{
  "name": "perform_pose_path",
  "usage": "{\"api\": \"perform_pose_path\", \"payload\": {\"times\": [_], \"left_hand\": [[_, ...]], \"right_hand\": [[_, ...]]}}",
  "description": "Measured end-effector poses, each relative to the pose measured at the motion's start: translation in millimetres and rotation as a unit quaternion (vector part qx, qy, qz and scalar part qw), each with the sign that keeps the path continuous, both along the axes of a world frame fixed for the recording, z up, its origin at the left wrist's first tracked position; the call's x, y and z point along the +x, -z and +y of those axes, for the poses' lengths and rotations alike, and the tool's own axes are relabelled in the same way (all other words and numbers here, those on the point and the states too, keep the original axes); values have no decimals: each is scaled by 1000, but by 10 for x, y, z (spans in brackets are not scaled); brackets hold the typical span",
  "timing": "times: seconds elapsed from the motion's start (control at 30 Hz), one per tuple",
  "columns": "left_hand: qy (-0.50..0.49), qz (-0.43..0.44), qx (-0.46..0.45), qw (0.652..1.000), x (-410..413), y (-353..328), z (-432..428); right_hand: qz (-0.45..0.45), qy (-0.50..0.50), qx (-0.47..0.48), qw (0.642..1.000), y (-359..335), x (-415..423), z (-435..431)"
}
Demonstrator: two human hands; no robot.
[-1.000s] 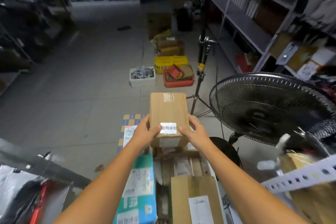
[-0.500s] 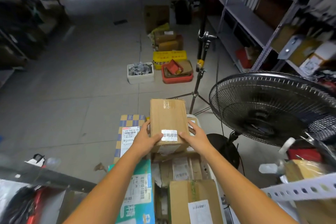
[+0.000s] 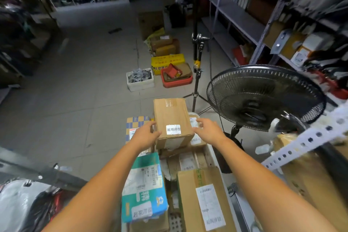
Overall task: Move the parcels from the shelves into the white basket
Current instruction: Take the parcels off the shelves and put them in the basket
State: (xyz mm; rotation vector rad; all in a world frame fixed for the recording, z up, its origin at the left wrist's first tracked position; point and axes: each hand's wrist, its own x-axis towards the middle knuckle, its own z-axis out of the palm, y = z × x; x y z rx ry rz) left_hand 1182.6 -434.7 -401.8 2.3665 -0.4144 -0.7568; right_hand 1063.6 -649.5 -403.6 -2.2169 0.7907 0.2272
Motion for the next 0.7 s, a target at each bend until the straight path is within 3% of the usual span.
{"api": "perform_pose_path", "payload": {"times": [0.43,0.7], "left_hand": [[229,-174,56,956,-1068,-927,317],[313,-217,69,922,-2573,-1312,421]], "right_hand": [[-30,110,-72,991,-936,-1747,852],[-29,179,-97,979,-1278,-3727,1299]]}}
